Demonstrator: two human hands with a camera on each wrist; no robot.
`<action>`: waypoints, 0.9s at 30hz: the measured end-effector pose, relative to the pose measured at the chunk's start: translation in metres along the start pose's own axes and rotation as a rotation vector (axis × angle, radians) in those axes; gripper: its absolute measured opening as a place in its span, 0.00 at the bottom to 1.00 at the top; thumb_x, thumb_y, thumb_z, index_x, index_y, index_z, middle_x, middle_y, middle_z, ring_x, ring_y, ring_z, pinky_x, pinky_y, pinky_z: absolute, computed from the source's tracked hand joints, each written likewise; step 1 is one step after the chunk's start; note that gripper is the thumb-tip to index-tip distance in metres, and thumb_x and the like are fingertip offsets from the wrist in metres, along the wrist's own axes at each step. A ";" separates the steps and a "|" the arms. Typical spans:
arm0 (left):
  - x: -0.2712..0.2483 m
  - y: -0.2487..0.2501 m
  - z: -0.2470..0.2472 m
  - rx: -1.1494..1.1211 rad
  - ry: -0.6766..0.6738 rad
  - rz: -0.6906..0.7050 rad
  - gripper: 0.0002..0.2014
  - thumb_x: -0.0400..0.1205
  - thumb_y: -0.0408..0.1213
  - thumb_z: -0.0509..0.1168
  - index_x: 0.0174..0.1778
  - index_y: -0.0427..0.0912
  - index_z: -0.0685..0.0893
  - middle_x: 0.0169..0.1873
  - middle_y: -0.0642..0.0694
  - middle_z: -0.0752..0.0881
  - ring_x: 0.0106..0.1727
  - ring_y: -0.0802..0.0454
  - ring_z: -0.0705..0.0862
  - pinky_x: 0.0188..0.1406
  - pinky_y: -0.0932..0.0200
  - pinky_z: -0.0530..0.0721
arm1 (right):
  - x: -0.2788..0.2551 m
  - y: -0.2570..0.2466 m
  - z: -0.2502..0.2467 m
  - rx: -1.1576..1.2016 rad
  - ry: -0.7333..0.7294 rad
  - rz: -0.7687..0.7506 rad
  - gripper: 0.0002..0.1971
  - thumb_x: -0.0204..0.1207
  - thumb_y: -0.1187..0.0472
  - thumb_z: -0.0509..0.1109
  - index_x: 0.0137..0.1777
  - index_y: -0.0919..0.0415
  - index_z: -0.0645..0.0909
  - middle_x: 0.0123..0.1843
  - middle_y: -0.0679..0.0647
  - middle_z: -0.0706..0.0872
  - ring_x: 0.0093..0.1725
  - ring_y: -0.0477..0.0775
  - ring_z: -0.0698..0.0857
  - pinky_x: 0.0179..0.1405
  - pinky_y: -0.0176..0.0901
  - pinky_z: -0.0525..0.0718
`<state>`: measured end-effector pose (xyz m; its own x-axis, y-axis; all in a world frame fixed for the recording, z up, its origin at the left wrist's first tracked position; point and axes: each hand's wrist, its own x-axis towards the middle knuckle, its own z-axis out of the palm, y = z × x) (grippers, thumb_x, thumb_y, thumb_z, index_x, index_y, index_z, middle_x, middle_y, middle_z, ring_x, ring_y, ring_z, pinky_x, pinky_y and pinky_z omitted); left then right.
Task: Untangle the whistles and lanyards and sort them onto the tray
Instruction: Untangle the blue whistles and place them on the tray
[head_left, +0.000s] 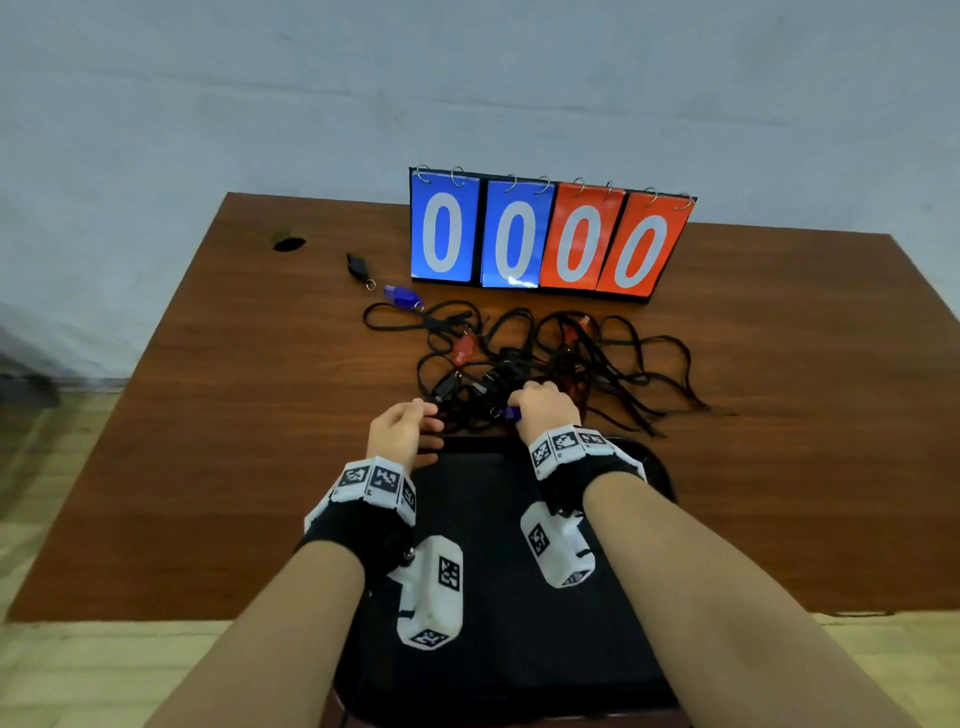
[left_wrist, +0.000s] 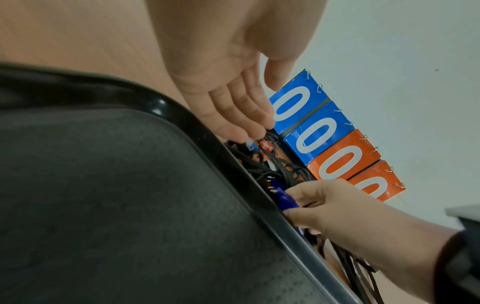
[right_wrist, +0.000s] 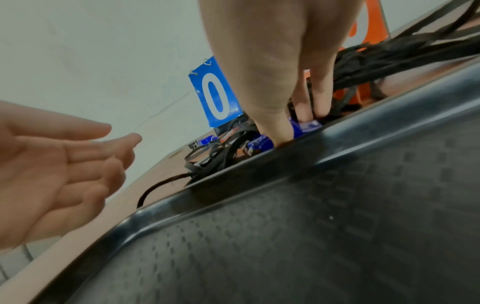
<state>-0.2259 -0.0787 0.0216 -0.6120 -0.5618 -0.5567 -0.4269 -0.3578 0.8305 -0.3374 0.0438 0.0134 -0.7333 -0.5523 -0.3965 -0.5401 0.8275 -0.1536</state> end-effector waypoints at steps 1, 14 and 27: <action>0.000 -0.001 0.000 0.013 0.000 0.003 0.15 0.86 0.38 0.54 0.35 0.45 0.79 0.31 0.47 0.80 0.28 0.54 0.78 0.29 0.60 0.77 | -0.003 0.001 0.000 0.059 0.026 -0.005 0.18 0.78 0.65 0.63 0.68 0.58 0.77 0.67 0.59 0.77 0.68 0.62 0.74 0.62 0.51 0.76; -0.016 0.021 0.031 0.072 -0.159 0.023 0.14 0.86 0.42 0.54 0.60 0.39 0.79 0.49 0.42 0.83 0.43 0.48 0.82 0.32 0.57 0.88 | -0.041 -0.038 -0.014 0.901 0.028 -0.232 0.23 0.72 0.69 0.69 0.67 0.58 0.74 0.54 0.56 0.85 0.54 0.49 0.83 0.57 0.39 0.80; 0.040 0.072 -0.052 0.015 0.095 0.163 0.15 0.85 0.42 0.56 0.33 0.42 0.75 0.25 0.44 0.76 0.06 0.60 0.67 0.08 0.74 0.64 | 0.074 -0.086 -0.061 0.668 0.237 -0.097 0.13 0.77 0.62 0.68 0.60 0.63 0.80 0.44 0.50 0.82 0.58 0.59 0.83 0.50 0.47 0.80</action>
<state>-0.2470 -0.1657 0.0601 -0.6087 -0.6795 -0.4096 -0.3377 -0.2453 0.9087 -0.3704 -0.0749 0.0524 -0.8061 -0.5706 -0.1571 -0.2943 0.6168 -0.7300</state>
